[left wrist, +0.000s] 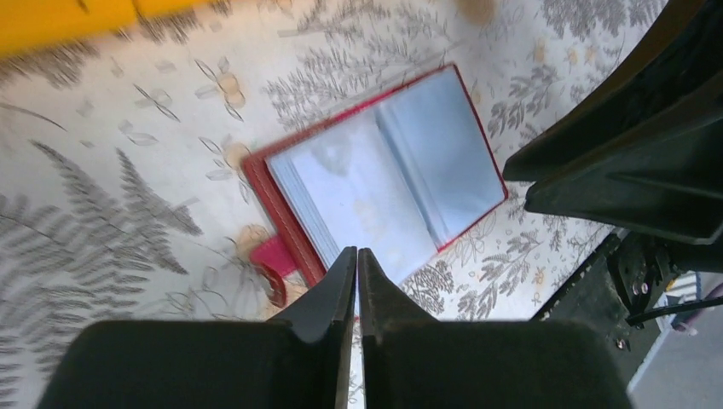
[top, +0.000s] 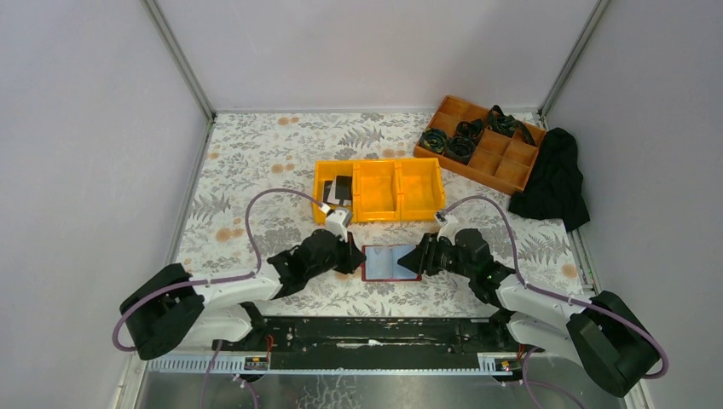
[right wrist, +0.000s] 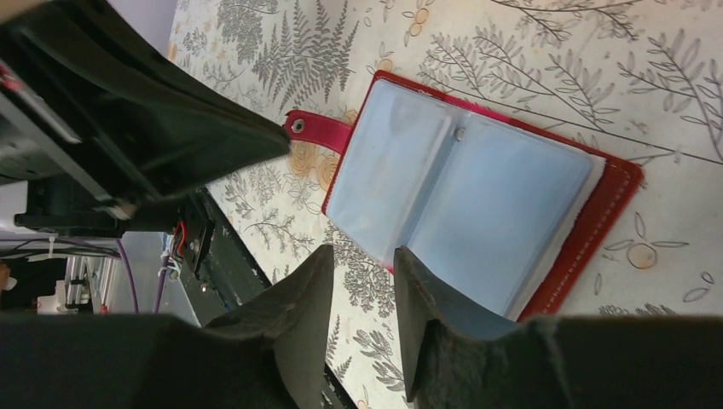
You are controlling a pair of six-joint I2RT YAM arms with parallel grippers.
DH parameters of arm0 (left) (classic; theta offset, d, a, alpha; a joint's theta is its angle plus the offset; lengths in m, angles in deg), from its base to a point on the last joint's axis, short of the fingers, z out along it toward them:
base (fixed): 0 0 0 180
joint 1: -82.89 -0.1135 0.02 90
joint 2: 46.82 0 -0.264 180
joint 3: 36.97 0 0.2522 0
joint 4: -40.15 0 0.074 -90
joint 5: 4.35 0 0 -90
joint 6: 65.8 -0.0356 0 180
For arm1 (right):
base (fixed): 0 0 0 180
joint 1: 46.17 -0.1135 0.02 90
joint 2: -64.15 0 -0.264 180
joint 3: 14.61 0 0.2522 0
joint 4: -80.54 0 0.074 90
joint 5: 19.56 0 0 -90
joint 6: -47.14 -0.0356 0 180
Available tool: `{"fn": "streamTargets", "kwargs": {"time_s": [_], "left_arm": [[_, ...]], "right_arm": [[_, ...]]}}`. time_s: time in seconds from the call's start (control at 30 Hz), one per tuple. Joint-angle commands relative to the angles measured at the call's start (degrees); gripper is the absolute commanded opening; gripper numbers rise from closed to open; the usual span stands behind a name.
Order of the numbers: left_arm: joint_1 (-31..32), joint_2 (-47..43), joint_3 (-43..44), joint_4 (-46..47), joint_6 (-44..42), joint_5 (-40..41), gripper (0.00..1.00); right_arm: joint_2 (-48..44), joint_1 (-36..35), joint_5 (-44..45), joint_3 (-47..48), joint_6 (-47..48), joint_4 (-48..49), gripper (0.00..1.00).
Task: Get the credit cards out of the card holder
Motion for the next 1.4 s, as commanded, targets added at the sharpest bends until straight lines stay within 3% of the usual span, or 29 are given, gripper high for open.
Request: {"fn": "streamTargets", "kwargs": {"time_s": [0.0,0.2,0.33,0.5,0.63,0.83,1.37], "left_arm": [[3.17,4.3,-1.16,11.72,4.33,1.51,0.12],[5.4,12.35,0.01,18.36,6.33,0.82,0.12],[5.71,13.09,0.12,17.29,6.48,2.84,0.11],[5.65,8.48,-0.67,10.8,5.96,6.67,0.26],[5.62,7.3,-0.82,8.19,5.9,8.88,0.3],[5.64,11.48,1.0,5.68,7.22,10.78,0.32],[5.67,17.26,2.38,6.97,6.58,8.98,0.33]], "right_arm": [[0.99,-1.92,2.07,3.15,1.4,3.04,0.41],[4.43,-3.55,3.87,3.46,0.99,3.77,0.42],[4.17,-3.6,6.77,2.02,0.94,2.83,0.42],[3.09,-3.59,11.71,1.5,-0.03,-0.2,0.46],[4.61,-3.59,11.26,1.64,-0.46,0.62,0.48],[6.6,-3.6,10.35,1.55,-1.18,1.95,0.61],[5.79,-3.6,10.66,1.43,-1.05,0.58,0.64]]}}
